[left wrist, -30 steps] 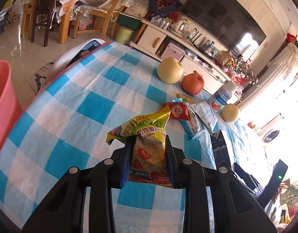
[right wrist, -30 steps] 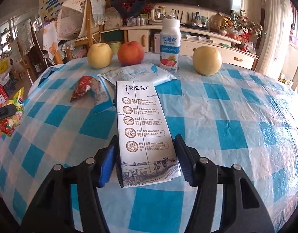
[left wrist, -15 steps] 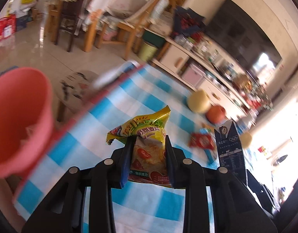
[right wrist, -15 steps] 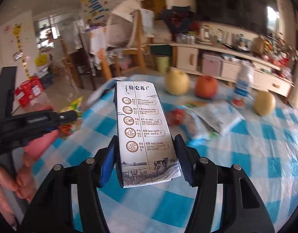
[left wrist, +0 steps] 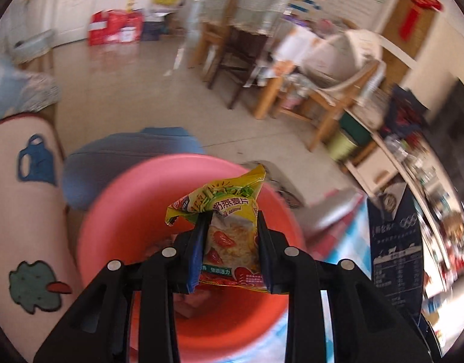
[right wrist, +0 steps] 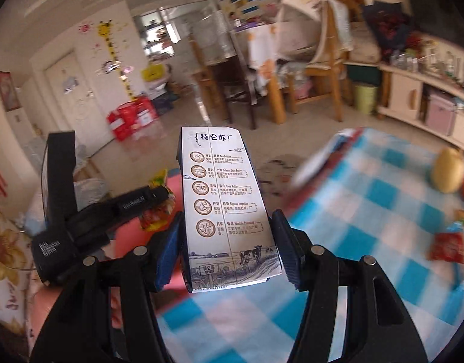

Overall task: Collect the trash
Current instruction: 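Carry both items to the pink bucket and open both tools to drop them, then bring both open tools back over the table, then lower the left tool to the red packet while the right tool reaches the white wipes pack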

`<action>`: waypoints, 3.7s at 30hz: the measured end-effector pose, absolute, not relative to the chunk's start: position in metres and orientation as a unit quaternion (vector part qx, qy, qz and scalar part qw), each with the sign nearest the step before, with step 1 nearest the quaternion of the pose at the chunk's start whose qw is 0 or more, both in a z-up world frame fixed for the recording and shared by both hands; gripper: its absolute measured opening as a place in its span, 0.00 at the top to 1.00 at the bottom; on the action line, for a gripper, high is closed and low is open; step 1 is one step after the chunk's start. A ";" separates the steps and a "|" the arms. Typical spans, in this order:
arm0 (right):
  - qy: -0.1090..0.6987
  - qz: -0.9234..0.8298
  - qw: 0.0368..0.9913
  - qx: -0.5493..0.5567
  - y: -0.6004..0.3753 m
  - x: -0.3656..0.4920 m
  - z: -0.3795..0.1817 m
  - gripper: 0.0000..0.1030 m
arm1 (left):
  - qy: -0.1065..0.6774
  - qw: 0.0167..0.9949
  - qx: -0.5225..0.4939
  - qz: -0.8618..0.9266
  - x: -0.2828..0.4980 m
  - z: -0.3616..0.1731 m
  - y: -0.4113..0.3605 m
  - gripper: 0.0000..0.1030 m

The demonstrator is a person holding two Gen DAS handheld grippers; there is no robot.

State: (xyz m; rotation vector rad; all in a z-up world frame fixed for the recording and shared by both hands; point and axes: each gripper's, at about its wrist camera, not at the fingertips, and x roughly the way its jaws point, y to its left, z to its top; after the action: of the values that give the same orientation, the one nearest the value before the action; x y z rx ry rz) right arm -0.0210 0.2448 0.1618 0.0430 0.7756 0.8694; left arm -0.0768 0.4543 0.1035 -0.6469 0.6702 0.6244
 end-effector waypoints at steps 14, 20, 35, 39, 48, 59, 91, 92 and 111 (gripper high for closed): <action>0.398 0.388 0.830 0.035 0.290 -0.007 0.126 0.14 | 0.323 0.826 -0.296 0.356 -0.085 0.094 0.484 0.29; 0.381 0.335 0.862 0.020 0.236 -0.014 0.125 0.10 | 0.307 0.852 -0.252 0.341 -0.075 0.109 0.456 0.19; 0.340 0.243 0.908 0.015 0.118 -0.038 0.137 0.07 | 0.240 0.937 -0.156 0.202 -0.049 0.144 0.360 0.08; 0.327 0.228 0.917 0.012 0.095 -0.046 0.142 0.07 | 0.263 0.943 -0.138 0.152 -0.037 0.145 0.330 0.07; 0.323 0.207 0.923 0.003 0.054 -0.055 0.140 0.04 | 0.306 0.945 -0.070 0.095 -0.023 0.146 0.276 0.07; 0.314 0.176 0.933 0.015 -0.003 -0.059 0.141 0.04 | 0.317 0.947 0.009 0.050 -0.014 0.131 0.219 0.07; 0.333 0.055 0.930 0.145 -0.194 -0.012 0.113 0.04 | 0.403 0.911 -0.034 -0.076 0.079 0.084 0.070 0.36; 0.333 0.055 0.930 0.147 -0.197 -0.011 0.113 0.04 | 0.411 0.907 -0.049 -0.074 0.093 0.081 0.064 0.40; 0.322 0.071 0.913 0.240 -0.246 -0.019 0.116 0.04 | 0.499 0.864 -0.049 0.042 0.219 0.027 0.002 0.68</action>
State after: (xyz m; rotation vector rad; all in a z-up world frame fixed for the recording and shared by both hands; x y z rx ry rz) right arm -0.0186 -0.2457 0.1158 0.4947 0.6636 0.1457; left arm 0.2186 0.0022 0.0272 -0.1019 1.0459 0.0873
